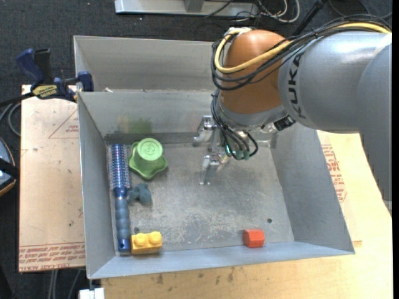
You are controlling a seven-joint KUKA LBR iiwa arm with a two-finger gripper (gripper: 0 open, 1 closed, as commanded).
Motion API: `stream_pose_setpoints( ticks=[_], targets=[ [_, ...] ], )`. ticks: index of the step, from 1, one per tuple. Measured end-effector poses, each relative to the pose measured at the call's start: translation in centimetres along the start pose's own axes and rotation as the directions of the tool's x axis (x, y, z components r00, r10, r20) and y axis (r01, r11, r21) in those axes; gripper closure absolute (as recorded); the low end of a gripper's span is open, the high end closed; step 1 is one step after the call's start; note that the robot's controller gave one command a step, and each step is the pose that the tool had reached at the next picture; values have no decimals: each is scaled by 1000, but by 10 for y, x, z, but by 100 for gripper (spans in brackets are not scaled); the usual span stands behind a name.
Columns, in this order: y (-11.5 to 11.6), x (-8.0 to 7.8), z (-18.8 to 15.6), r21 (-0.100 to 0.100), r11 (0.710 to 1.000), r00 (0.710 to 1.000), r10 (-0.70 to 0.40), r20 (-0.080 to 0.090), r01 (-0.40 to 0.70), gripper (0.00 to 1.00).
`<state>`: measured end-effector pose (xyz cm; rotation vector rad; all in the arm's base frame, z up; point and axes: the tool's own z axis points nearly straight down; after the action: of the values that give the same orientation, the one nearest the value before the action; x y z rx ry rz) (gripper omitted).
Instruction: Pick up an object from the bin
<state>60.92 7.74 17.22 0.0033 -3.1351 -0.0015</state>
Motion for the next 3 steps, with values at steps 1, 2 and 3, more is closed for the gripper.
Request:
stream_pose_setpoints(
  ticks=[1,2,3],
  targets=[
    [-179,0,81,4,947,947,-320,4,320,0],
    [-156,-50,65,5,933,932,-361,15,361,0],
    [-196,-8,91,1,956,956,-295,2,295,0]
  ],
)
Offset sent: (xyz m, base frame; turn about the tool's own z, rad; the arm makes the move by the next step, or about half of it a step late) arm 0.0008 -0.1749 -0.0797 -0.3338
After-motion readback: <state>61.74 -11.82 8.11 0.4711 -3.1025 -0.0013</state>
